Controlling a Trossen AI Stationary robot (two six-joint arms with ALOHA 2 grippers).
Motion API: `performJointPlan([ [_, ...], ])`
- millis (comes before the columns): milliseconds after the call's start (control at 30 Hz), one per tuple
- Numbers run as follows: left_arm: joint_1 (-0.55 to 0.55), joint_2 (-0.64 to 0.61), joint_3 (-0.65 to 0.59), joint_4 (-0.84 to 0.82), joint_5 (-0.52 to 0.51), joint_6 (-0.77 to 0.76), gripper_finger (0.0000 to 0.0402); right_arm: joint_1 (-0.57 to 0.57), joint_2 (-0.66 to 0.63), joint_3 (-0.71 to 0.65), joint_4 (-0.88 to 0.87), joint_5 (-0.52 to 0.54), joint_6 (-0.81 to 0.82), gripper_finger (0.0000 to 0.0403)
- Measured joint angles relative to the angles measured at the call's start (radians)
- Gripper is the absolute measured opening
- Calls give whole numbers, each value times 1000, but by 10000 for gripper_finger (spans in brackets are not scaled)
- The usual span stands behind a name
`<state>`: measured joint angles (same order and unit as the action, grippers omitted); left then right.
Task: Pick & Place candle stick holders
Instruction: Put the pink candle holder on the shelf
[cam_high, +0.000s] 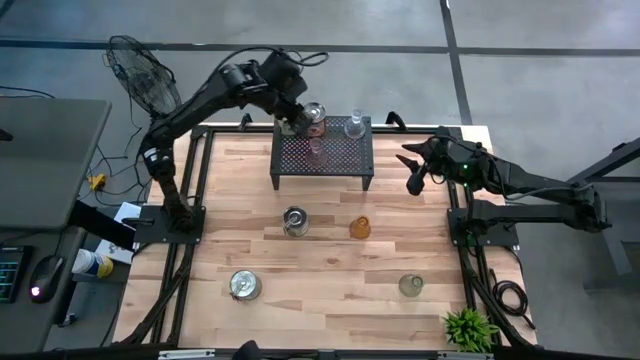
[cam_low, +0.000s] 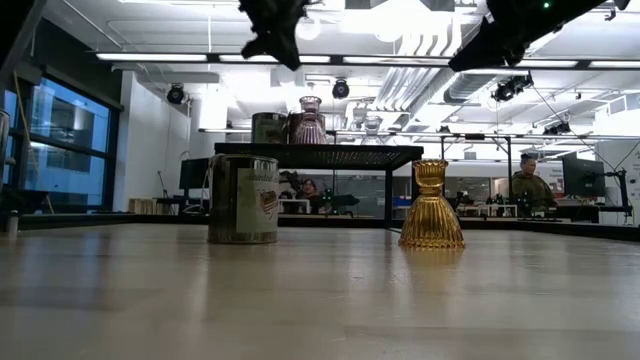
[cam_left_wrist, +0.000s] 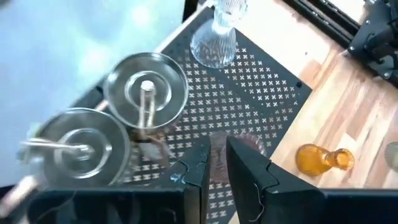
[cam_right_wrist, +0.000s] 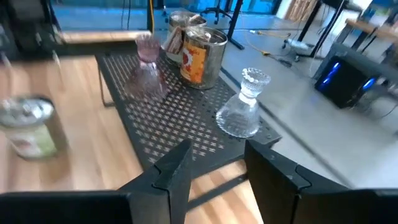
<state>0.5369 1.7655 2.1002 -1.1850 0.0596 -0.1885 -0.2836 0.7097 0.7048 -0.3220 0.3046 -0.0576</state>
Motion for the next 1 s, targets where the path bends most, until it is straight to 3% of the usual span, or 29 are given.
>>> performJointPlan([
  [300, 0, -74, 0, -120, -121, 65, 49, 0, 73, 0, 134, -47, 242, 139],
  [467, 1, -121, 0, -127, -133, 79, 49, 24, 210, 1, 204, -120, 120, 139],
  [600, 1, -168, -1, -139, -157, 105, 49, 47, 320, 0, 366, -216, 81, 139],
  [867, 1, -245, -2, -208, -183, 131, 49, 77, 507, 1, 662, -161, 52, 139],
  [1000, 1, -312, -76, -190, -181, 139, 49, 74, 606, 1, 755, -150, 57, 154],
])
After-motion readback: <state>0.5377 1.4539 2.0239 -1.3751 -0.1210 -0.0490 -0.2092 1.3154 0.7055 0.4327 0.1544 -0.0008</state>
